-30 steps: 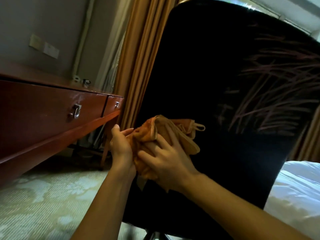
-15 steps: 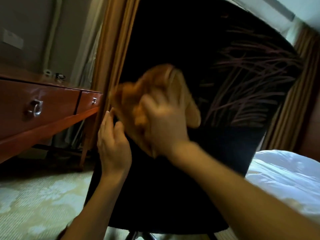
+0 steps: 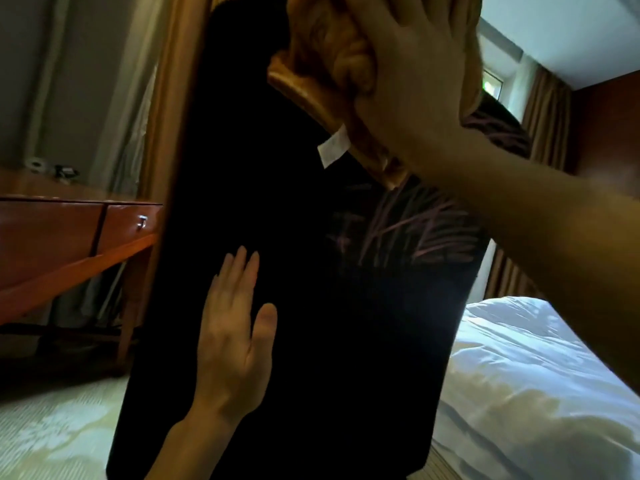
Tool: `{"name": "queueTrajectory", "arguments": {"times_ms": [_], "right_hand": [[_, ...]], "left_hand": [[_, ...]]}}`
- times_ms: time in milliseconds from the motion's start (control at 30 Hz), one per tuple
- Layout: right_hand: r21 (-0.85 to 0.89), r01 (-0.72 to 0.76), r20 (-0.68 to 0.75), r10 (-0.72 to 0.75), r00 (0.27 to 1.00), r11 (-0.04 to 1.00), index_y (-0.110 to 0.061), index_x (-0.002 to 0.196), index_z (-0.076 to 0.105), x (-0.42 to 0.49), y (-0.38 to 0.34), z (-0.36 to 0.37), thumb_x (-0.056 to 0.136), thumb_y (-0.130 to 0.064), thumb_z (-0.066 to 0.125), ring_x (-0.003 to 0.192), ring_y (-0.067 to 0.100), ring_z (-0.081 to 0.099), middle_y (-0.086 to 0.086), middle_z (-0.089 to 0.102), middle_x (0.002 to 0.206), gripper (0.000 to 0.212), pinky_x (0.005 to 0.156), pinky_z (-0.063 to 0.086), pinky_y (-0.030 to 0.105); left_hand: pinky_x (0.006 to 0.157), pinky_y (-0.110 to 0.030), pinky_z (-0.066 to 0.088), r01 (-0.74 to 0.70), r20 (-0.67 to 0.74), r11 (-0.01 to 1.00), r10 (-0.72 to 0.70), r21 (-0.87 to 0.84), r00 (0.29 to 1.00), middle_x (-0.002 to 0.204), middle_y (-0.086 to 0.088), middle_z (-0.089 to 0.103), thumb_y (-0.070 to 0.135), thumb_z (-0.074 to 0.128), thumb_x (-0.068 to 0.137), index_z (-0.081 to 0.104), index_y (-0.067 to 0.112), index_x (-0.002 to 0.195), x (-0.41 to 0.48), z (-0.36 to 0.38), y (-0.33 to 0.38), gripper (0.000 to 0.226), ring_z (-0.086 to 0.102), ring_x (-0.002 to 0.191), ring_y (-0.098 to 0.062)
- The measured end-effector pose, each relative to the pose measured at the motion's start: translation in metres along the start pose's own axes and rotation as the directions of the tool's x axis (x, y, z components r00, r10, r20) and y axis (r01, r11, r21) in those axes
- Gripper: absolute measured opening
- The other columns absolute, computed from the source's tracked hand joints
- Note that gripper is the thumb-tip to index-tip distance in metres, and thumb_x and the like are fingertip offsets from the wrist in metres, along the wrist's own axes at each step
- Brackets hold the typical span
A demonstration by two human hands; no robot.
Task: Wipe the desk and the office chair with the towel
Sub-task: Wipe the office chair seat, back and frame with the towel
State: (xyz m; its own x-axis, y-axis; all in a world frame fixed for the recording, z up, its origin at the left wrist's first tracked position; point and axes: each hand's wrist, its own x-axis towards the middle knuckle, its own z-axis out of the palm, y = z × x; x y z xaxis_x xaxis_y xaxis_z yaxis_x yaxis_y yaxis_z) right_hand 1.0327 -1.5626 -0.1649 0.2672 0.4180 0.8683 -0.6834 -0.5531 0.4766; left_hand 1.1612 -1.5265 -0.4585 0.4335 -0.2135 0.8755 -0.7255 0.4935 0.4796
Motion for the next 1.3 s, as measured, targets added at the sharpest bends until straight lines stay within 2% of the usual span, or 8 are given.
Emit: {"name": "queueTrajectory", "arguments": {"times_ms": [167, 367, 633, 700, 833, 967, 1100, 1300], "right_hand": [[0.01, -0.189, 0.258, 0.18, 0.949, 0.982, -0.027, 0.163, 0.025, -0.068, -0.02, 0.023, 0.091, -0.045, 0.057, 0.159, 0.043, 0.004, 0.012, 0.014, 0.172, 0.081, 0.124, 0.004, 0.068], [0.308, -0.039, 0.426, -0.101, 0.899, 0.951, -0.026, 0.148, 0.056, -0.257, -0.089, -0.001, 0.095, -0.046, 0.057, 0.144, 0.04, 0.044, 0.008, 0.054, 0.152, 0.057, 0.111, 0.029, 0.076], [0.185, 0.044, -0.067, -0.032, 0.997, 0.982, -0.013, 0.129, 0.072, -0.127, -0.011, -0.004, 0.1, -0.047, 0.064, 0.135, 0.051, 0.049, 0.024, 0.059, 0.143, 0.045, 0.11, 0.026, 0.08], [0.099, -0.043, -0.166, 0.059, 0.984, 0.994, -0.012, 0.136, 0.068, -0.068, 0.018, 0.002, 0.094, -0.038, 0.065, 0.137, 0.052, 0.046, 0.026, 0.057, 0.144, 0.05, 0.115, 0.032, 0.066], [0.192, -0.291, 0.107, 0.274, 0.956, 0.937, -0.014, 0.137, 0.059, -0.011, 0.049, 0.019, 0.089, -0.039, 0.051, 0.13, 0.026, 0.054, 0.01, 0.059, 0.14, 0.055, 0.1, 0.035, 0.018], [0.079, -0.219, 0.108, 0.21, 0.972, 0.973, -0.022, 0.159, 0.04, -0.072, 0.02, 0.024, 0.086, -0.043, 0.06, 0.156, 0.043, 0.019, 0.015, 0.031, 0.166, 0.079, 0.124, 0.017, 0.061], [0.27, -0.236, 0.236, 0.174, 0.956, 0.933, -0.018, 0.151, 0.05, -0.225, -0.031, 0.021, 0.091, -0.032, 0.061, 0.147, 0.054, 0.03, 0.023, 0.043, 0.157, 0.063, 0.114, 0.022, 0.079], [0.367, 0.005, 0.268, -0.11, 0.957, 0.93, -0.033, 0.142, 0.046, -0.273, -0.041, 0.002, 0.094, -0.051, 0.055, 0.142, 0.038, 0.034, 0.007, 0.037, 0.153, 0.052, 0.106, 0.037, 0.077]], "left_hand": [[0.123, -0.036, 0.024, -0.022, -0.051, 1.0, 0.021, -0.017, 0.998, 0.155, 0.025, 0.038, 0.054, 0.027, 0.101, 0.051, 0.032, 0.141, 0.006, -0.008, -0.007, 0.052, 0.028, 0.151, 0.001], [0.11, -0.03, 0.034, -0.024, -0.079, 0.997, 0.03, 0.073, 0.996, 0.146, 0.01, 0.052, 0.05, 0.041, 0.097, 0.076, 0.018, 0.097, 0.012, -0.016, -0.004, 0.048, 0.042, 0.138, -0.004], [0.11, -0.009, 0.027, 0.004, -0.191, 0.995, 0.016, 0.102, 0.981, 0.15, 0.009, 0.051, 0.046, 0.043, 0.095, 0.074, 0.024, 0.103, 0.008, -0.009, 0.001, 0.038, 0.043, 0.141, -0.01], [0.115, -0.012, 0.025, -0.009, -0.161, 1.0, 0.013, 0.028, 0.987, 0.155, 0.009, 0.046, 0.046, 0.043, 0.095, 0.072, 0.023, 0.11, 0.004, -0.005, 0.0, 0.039, 0.037, 0.146, -0.007], [0.124, -0.029, 0.025, -0.031, -0.122, 1.0, 0.031, 0.005, 0.992, 0.16, 0.006, 0.041, 0.045, 0.041, 0.097, 0.069, 0.02, 0.112, -0.001, -0.002, -0.008, 0.041, 0.03, 0.152, -0.009], [0.122, -0.019, 0.022, -0.035, -0.126, 0.999, 0.04, 0.038, 0.991, 0.159, 0.01, 0.041, 0.043, 0.04, 0.098, 0.073, 0.021, 0.108, 0.002, -0.004, -0.009, 0.04, 0.031, 0.151, -0.009], [0.118, -0.035, 0.028, -0.019, -0.143, 0.997, 0.03, 0.075, 0.989, 0.15, 0.018, 0.042, 0.044, 0.039, 0.098, 0.072, 0.028, 0.103, 0.005, -0.006, -0.007, 0.038, 0.035, 0.146, -0.011], [0.114, -0.039, 0.032, -0.023, -0.162, 0.997, 0.033, 0.067, 0.986, 0.148, 0.009, 0.049, 0.045, 0.038, 0.099, 0.074, 0.024, 0.103, 0.007, -0.008, -0.005, 0.042, 0.039, 0.143, -0.013]]}}
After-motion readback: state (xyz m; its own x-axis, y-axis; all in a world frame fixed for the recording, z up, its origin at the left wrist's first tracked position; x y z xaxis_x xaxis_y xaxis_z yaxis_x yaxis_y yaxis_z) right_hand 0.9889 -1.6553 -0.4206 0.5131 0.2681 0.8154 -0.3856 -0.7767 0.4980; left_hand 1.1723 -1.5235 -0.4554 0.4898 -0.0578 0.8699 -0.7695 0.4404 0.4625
